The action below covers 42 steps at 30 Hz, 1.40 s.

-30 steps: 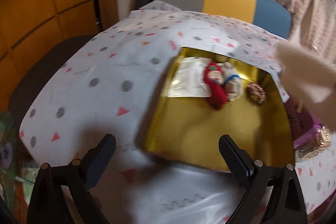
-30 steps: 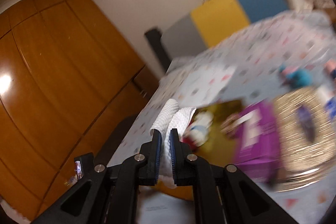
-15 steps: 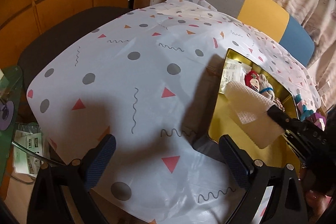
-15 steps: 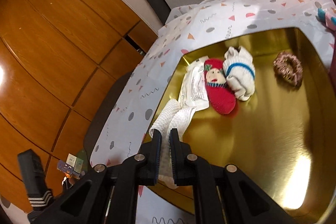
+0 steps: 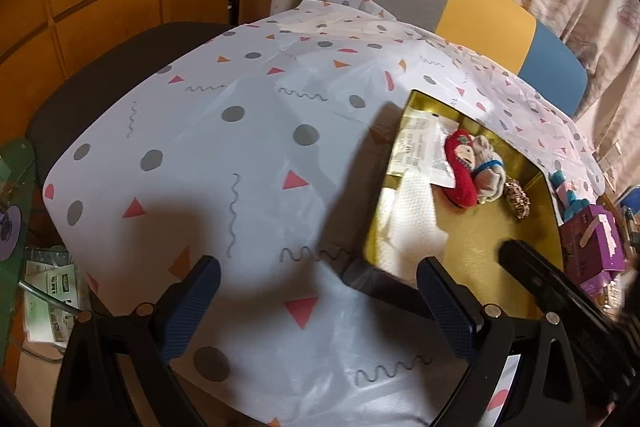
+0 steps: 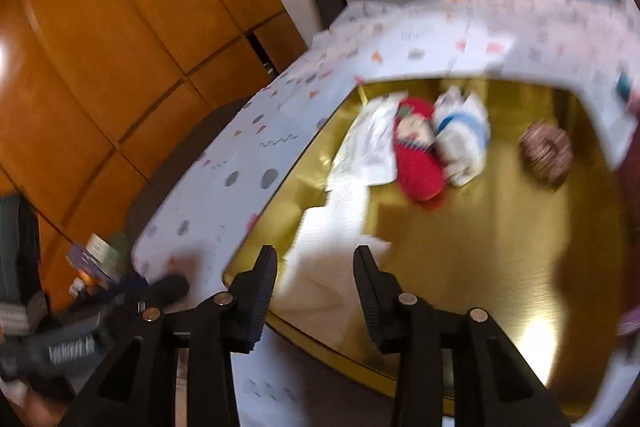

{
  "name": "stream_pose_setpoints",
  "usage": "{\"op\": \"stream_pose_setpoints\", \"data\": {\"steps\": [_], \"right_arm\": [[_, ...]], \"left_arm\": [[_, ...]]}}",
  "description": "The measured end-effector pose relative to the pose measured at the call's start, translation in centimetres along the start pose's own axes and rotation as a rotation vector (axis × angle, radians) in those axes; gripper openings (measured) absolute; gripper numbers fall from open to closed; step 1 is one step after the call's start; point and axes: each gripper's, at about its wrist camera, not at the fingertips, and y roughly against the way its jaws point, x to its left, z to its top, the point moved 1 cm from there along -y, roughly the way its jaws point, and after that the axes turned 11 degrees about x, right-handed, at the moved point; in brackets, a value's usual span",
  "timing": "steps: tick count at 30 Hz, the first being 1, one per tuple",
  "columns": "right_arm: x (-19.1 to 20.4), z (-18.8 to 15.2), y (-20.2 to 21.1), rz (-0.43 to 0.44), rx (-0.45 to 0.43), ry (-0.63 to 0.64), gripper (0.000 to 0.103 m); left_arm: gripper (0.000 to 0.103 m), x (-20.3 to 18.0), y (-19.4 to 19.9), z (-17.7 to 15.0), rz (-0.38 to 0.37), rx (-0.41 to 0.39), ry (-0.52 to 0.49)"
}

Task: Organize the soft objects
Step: 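Carry the white towel into the tin and open the right gripper, then move the right tool back toward the blue Tempo tissue pack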

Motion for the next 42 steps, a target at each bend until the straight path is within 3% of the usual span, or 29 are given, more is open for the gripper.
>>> {"op": "stream_pose_setpoints", "data": {"steps": [4, 13, 19, 23, 25, 30, 36, 39, 40, 41, 42], "right_arm": [[-0.3, -1.5, 4.6, -0.047, -0.087, 0.035, 0.039], [-5.3, -4.3, 15.8, -0.179, -0.254, -0.057, 0.040], [-11.7, -7.1, 22.9, -0.274, -0.335, -0.209, 0.040], [-18.6, -9.4, 25.6, -0.351, -0.338, -0.394, 0.041], [-22.0, -10.1, 26.1, -0.345, -0.329, -0.495, 0.041], [-31.4, -10.6, 24.6, -0.238, -0.260, -0.776, 0.042], [-37.8, -8.0, 20.9, -0.062, -0.193, -0.987, 0.043], [-39.4, -6.1, 19.5, -0.025, -0.175, -1.047, 0.055], [-39.5, -5.5, 19.1, -0.026, -0.162, -1.047, 0.070], [-39.8, -4.9, 18.5, -0.037, -0.123, -1.056, 0.077], [-40.1, -4.6, 17.9, -0.051, -0.092, -1.080, 0.077]], "left_arm": [[0.099, -2.1, 0.6, 0.0, -0.037, -0.017, -0.045], [0.100, -10.2, 1.3, -1.3, -0.154, -0.012, -0.241], [0.102, -15.6, 1.8, -3.4, -0.232, 0.016, -0.365], [0.103, -18.9, 2.0, -5.1, -0.275, 0.035, -0.454], [0.103, -20.5, 2.1, -6.0, -0.295, 0.042, -0.500], [0.103, -23.8, 2.2, -8.2, -0.314, 0.065, -0.589], [0.103, -25.0, 2.2, -9.1, -0.316, 0.075, -0.627], [0.103, -24.7, 2.3, -8.8, -0.310, 0.071, -0.616], [0.103, -24.5, 2.3, -8.6, -0.303, 0.071, -0.611], [0.103, -24.4, 2.3, -8.6, -0.298, 0.070, -0.606], [0.103, -24.2, 2.3, -8.4, -0.293, 0.067, -0.600]]}}
